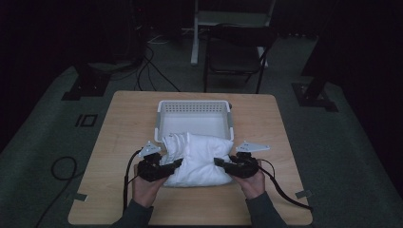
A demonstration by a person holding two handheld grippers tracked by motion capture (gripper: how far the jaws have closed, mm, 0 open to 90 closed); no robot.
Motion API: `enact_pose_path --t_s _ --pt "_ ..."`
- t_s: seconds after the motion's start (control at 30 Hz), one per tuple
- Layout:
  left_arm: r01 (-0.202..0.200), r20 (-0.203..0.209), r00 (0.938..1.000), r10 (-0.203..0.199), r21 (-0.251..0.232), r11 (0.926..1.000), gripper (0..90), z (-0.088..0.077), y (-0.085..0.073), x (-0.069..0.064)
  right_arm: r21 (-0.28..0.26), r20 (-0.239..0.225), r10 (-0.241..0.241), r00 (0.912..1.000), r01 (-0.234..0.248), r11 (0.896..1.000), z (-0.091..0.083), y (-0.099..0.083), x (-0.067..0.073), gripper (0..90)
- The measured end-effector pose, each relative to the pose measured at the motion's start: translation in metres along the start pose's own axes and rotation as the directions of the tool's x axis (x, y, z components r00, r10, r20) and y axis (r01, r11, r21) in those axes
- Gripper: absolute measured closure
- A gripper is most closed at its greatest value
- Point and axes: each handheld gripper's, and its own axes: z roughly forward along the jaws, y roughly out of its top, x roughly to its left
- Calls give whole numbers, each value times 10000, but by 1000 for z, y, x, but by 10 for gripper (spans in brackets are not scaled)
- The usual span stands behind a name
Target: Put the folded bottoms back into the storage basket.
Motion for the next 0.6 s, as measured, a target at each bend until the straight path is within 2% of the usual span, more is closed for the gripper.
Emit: enact_pose_path --t_s 0.17,0.3,0.6 --pt "18 44 10000 -18 -43 10000 524 0 4 1 -55 28 2 10000 -2 10000 0 3 -1 672" --pt "-118 18 9999 118 -77 9999 524 -1 7 0 -117 59 -22 10000 22 9999 -2 5 -1 672" --pt "-8 -5 10000 8 -219 9998 524 -4 13 3 -195 156 -144 9998 147 9997 -2 15 2 672"
